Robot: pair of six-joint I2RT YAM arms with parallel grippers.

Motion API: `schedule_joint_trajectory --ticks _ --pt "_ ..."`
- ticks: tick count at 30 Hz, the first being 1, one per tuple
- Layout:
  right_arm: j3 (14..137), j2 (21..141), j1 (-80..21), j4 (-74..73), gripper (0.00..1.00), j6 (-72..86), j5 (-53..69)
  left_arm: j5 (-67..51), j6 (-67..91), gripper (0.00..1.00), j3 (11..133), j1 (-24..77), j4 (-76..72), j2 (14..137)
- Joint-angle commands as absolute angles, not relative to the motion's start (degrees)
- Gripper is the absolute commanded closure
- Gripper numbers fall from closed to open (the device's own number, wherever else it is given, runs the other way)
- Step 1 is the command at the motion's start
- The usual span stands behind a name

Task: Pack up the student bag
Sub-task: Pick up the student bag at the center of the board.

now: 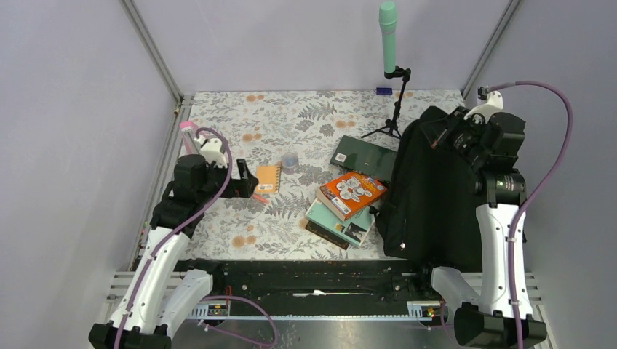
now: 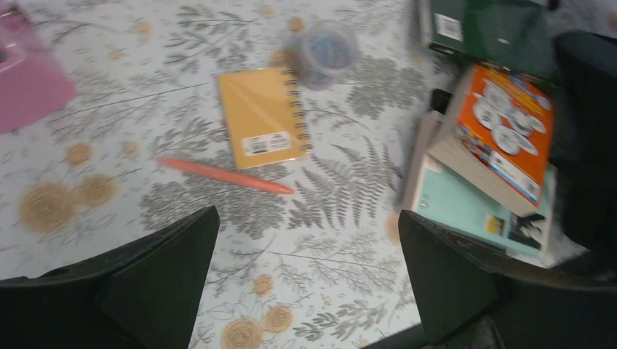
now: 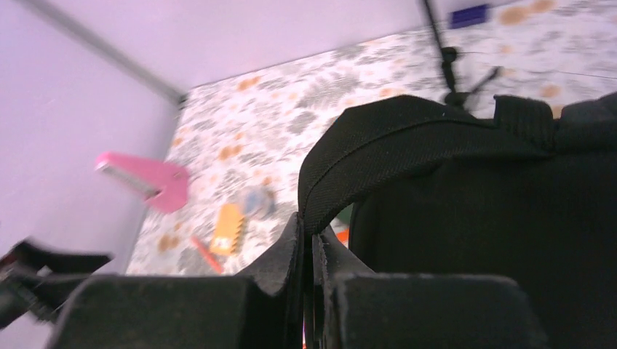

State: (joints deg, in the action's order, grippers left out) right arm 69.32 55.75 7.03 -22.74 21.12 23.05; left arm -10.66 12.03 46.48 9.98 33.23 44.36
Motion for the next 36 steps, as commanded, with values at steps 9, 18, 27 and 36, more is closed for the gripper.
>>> schedule_joint_trajectory --ticks 9,18,27,36 --pt "68.7 50.3 -10.1 -17.4 1.00 18.5 40.9 -23.8 23.6 0.01 53.7 30.2 13.8 46.1" --pt "67.6 49.8 -19.5 -16.1 1.00 17.9 43.7 -17.2 33.1 0.01 53.0 46.1 -4.6 58.8" --pt "65.3 43.6 -19.7 -15.7 1.00 19.3 47.6 -13.8 33.0 0.01 59.1 50.5 -7.9 72.8" --pt "65.6 40.7 -19.7 -18.4 1.00 18.0 47.4 -14.7 34.9 0.43 65.1 53.9 -11.3 81.1"
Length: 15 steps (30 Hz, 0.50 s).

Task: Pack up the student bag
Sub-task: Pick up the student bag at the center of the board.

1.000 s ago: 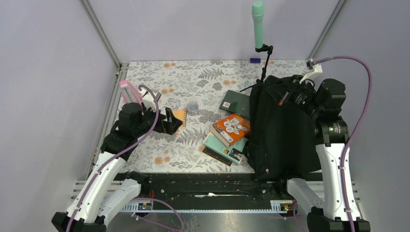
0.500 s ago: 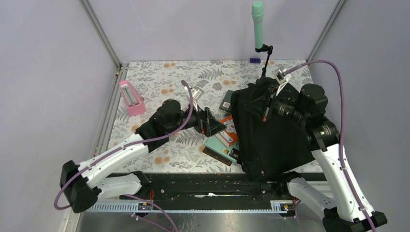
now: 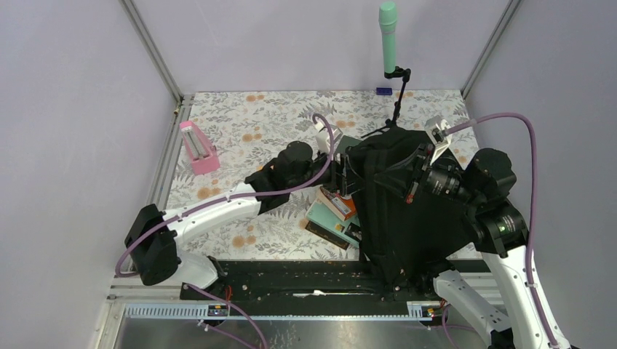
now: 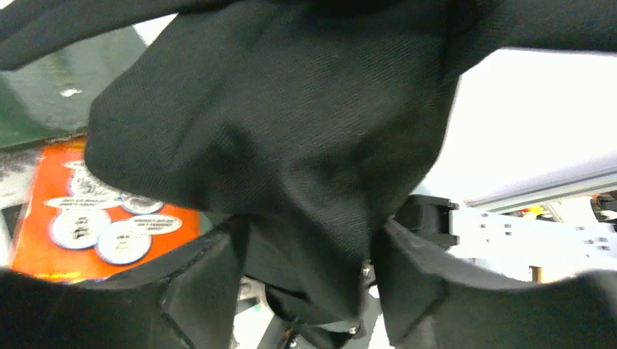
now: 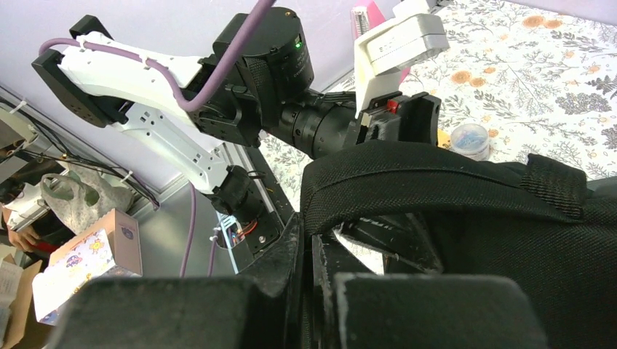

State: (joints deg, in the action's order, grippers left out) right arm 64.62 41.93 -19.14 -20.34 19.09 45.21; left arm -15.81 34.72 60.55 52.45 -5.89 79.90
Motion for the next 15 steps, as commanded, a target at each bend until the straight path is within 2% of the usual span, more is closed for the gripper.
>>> schedule_joint_trajectory --ticks 1,4,5,6,12,15 --pt "65.9 40.4 -19.7 -19.0 1.00 17.7 46.9 -14.4 34.4 0.54 65.2 54.2 -11.4 80.9" --pt "67.1 39.3 -19.7 -22.7 0.97 15.9 44.1 -11.6 32.2 0.94 64.1 54.4 -11.3 77.0" --pt "67.2 38.7 -19.7 -23.6 0.92 15.2 42.4 -10.6 31.1 1.00 63.5 54.5 -11.4 74.5" --pt "67.1 38.1 -19.7 -24.2 0.87 14.7 40.6 -9.9 29.9 1.00 63.0 54.5 -11.5 72.0" --pt "66.3 34.0 -19.7 -24.6 0.27 14.8 29.2 -12.9 25.2 1.00 64.9 54.8 -11.2 57.0" --pt "66.2 32.6 -19.7 -23.1 0.13 15.6 26.3 -14.7 23.0 1.00 69.4 54.8 -6.1 53.5"
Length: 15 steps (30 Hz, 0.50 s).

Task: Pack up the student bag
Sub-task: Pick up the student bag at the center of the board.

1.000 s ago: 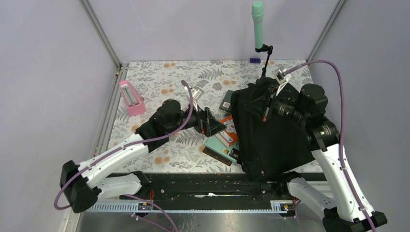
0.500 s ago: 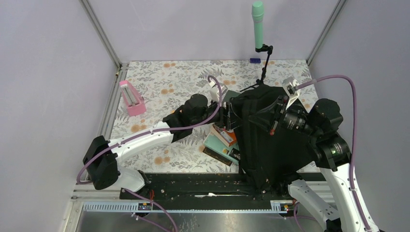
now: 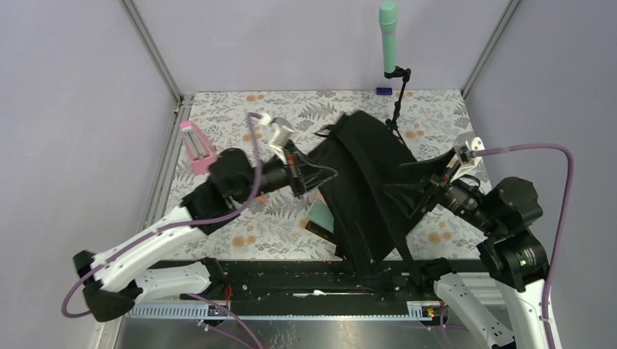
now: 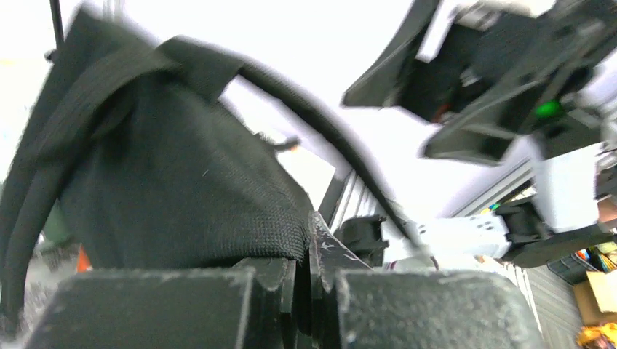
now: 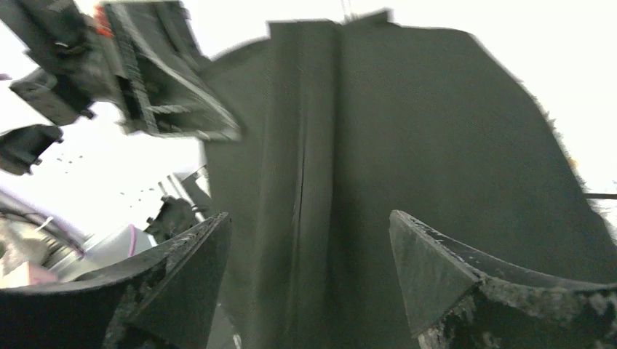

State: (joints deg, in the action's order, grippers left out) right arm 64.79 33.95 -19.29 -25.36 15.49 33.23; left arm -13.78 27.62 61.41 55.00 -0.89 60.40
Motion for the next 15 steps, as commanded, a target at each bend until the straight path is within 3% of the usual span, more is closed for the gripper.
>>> schedule_joint_trajectory --ticks 1,8,15 --pt "66.0 32.2 -19.7 -22.3 0.11 16.0 26.0 -14.4 21.8 1.00 70.5 54.8 -4.5 52.6" --pt "61.8 32.1 -19.7 -16.6 0.07 19.3 24.7 -6.9 9.2 1.00 77.3 54.8 9.5 49.8" --pt "57.0 34.1 -19.7 -13.7 0.07 20.4 24.2 -4.4 7.7 1.00 78.0 54.8 14.7 52.0"
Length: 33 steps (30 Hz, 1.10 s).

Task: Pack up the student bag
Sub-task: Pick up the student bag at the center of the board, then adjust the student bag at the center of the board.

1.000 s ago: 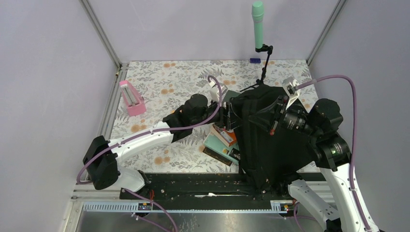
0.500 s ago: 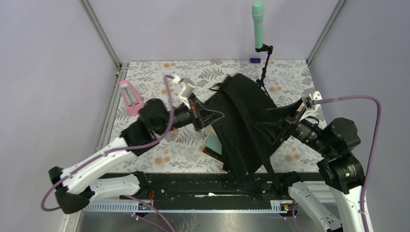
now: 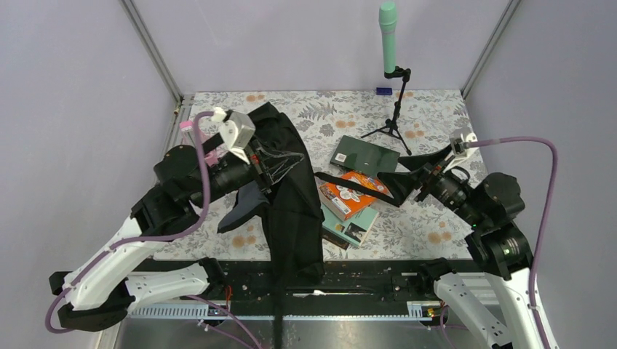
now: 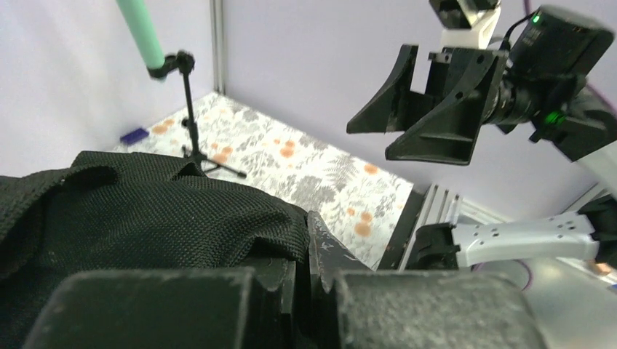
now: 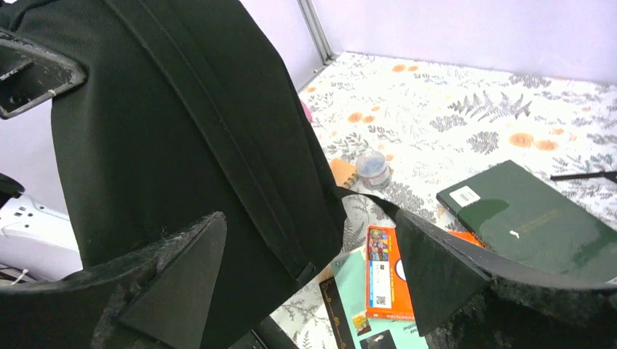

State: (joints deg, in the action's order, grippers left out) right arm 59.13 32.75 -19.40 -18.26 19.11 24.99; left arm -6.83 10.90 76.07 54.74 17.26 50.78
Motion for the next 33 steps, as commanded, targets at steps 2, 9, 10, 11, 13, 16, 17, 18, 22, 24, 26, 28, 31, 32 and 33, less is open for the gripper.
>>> schedule_joint_trajectory --ticks 2,9,10,11,13,16,17,18,22,24,26,28,31,32,33 --pt "55.3 34.6 -19.7 -12.1 0.07 20.4 25.7 -3.5 8.1 1.00 76.6 54.8 14.7 52.4" --pt "49.2 36.6 -19.8 -5.0 0.00 23.5 31.2 1.0 9.8 1.00 73.2 54.8 13.7 53.2" --pt "48.1 36.7 -19.9 -3.8 0.00 24.0 31.2 2.1 10.6 1.00 72.6 54.8 13.3 53.2" --pt "47.3 36.8 -20.2 -2.9 0.00 24.5 31.1 3.1 11.2 1.00 72.1 54.8 13.0 53.1" --pt "45.7 37.1 -21.2 -1.7 0.00 25.2 30.4 5.1 12.4 1.00 71.4 54.8 12.8 53.0" --pt "44.5 37.7 -24.3 -0.8 0.00 25.2 28.2 7.3 13.7 1.00 71.0 54.8 12.8 53.1" --pt "44.3 37.9 -25.7 -0.6 0.00 25.2 26.9 8.2 14.1 1.00 71.1 54.8 13.0 53.2" --pt "44.2 38.2 -27.3 -0.5 0.00 25.0 26.3 9.0 14.5 1.00 71.1 54.8 13.3 53.3" --pt "44.5 39.9 -34.5 2.1 0.00 24.6 23.0 14.0 15.5 1.00 71.1 54.7 14.1 53.2" --pt "44.3 40.7 -37.9 3.3 0.00 24.6 21.7 16.1 16.0 1.00 71.0 54.7 14.5 52.9" --pt "44.4 41.3 -41.1 4.3 0.00 24.5 20.5 17.9 16.4 1.00 70.8 54.7 15.0 52.8" --pt "44.6 41.8 -44.2 4.7 0.00 24.0 19.3 19.4 16.7 1.00 70.9 54.7 15.6 52.5" --pt "44.9 42.1 -48.4 4.8 0.00 23.0 16.9 21.0 16.7 1.00 70.8 54.7 16.3 52.0" --pt "44.8 42.1 -49.7 4.6 0.00 22.5 15.7 21.6 16.7 1.00 70.8 54.7 16.5 51.9" --pt "44.8 42.3 -51.0 4.4 0.00 21.9 14.4 22.1 16.7 1.00 70.8 54.7 16.5 51.7"
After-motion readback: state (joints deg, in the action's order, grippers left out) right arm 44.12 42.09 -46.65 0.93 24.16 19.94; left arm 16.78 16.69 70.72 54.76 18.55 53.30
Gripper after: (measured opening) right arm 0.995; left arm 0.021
